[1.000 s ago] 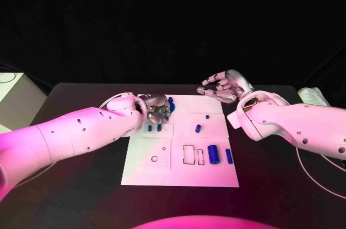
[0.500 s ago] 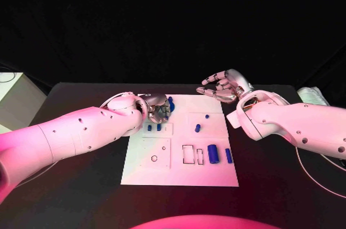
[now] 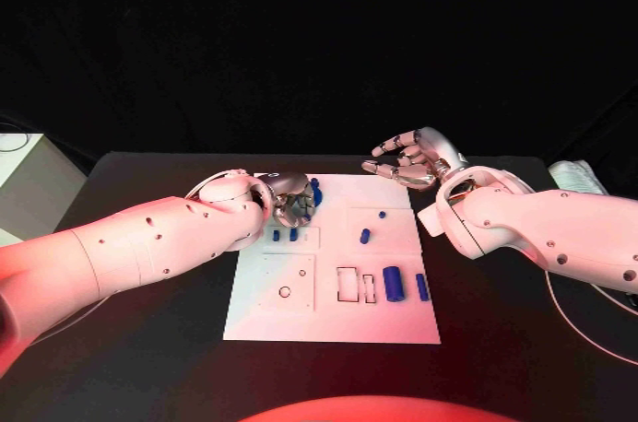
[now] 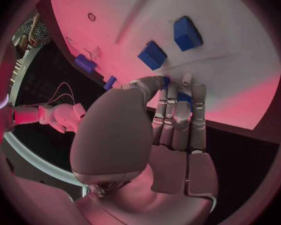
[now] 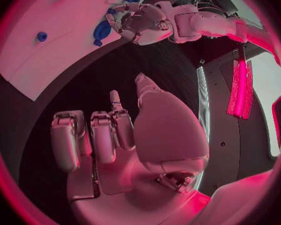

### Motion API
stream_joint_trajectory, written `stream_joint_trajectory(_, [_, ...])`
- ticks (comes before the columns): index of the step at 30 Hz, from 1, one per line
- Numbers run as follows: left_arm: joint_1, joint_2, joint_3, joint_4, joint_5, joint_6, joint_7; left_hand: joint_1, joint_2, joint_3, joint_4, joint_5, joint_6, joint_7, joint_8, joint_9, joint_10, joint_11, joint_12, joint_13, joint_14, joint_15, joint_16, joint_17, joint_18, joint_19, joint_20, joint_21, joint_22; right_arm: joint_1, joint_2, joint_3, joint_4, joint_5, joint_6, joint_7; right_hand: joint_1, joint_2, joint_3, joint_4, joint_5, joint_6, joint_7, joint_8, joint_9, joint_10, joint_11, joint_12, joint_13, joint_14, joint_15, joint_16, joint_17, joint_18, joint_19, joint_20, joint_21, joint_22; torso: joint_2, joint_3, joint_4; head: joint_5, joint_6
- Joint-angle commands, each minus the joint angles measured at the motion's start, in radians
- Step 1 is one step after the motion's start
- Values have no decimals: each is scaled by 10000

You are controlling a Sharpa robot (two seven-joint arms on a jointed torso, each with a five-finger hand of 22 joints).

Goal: Assemble the parts on the task board

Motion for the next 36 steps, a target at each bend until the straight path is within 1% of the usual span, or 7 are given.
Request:
stream_joint_trajectory(1, [-87,13,-48,-7,82,-5,152,5,106,243,-151,12,144,9,23,81,262,-42,-237,-63,218,-27,87,144,19,162,-37,217,240,-3,7,3,17,-56,140,110,24,63,-64,16,21,-26,-57,45,9,-29,-9,-6,1557,887,-37,-62,2084,8,745,-25,-27,2230,-4,-2,0,5,7])
stream_joint_trajectory(9, [-101,-206,-24,159,259,-753,362,-298,52,786,-624,16,379,10,-101,259,938,-100,-1013,-147,656,-105,178,427,-84,591,-131,775,862,-3,6,3,20,-56,144,111,26,75,-66,17,21,-20,-59,53,12,-21,-11,1,1561,888,-39,-63,2085,5,752,-27,-16,2239,10,-12,-3,0,49])
stream_joint_trajectory(17, [-97,-703,269,592,728,-1015,513,-426,32,823,-669,2,409,8,-130,295,1021,-101,-1159,-146,737,-106,199,487,-105,680,-136,850,957,-3,-17,3,18,-59,140,107,26,75,-66,17,21,-20,-59,53,12,-21,-11,1,1561,888,-39,-63,2085,5,752,-27,-16,2239,-25,-6,17,-24,48])
stream_joint_trajectory(20, [-87,-958,375,827,919,-955,537,-508,23,827,-684,-5,435,3,-140,319,1074,-105,-1231,-140,783,-106,213,528,-116,723,-136,879,1000,-3,-27,3,18,-61,141,105,26,75,-66,17,21,-20,-59,53,12,-21,-11,1,1561,888,-39,-63,2085,5,752,-27,-16,2239,-28,-8,17,-17,46])
stream_joint_trajectory(25, [-67,-1356,473,1178,1102,-835,517,-574,13,819,-690,-16,451,-4,-148,336,1109,-110,-1284,-135,799,-108,218,528,-117,725,-134,877,1000,-3,-52,3,21,-62,142,99,26,75,-66,17,21,-20,-59,53,12,-21,-11,1,1561,888,-39,-63,2085,5,752,-27,-16,2239,-22,-12,24,7,49])
stream_joint_trajectory(29, [-63,-1548,503,1293,1180,-725,485,-647,0,804,-690,-21,454,-8,-163,352,1132,-110,-1343,-131,799,-106,217,505,-117,721,-134,868,995,-3,-63,3,22,-62,147,95,26,75,-66,17,21,-20,-59,53,12,-21,-11,1,1561,888,-39,-63,2085,5,752,-27,-16,2239,-16,-24,34,15,47])
stream_joint_trajectory(36, [-61,-1721,516,1284,1222,-203,334,-673,-1,800,-688,-22,460,-9,-166,359,1143,-110,-1362,-129,802,-106,218,503,-118,725,-133,867,998,-3,-72,3,14,-66,155,88,26,75,-66,17,21,-20,-59,53,12,-21,-11,1,1561,888,-39,-63,2085,5,752,-27,-16,2239,-6,-16,9,62,31])
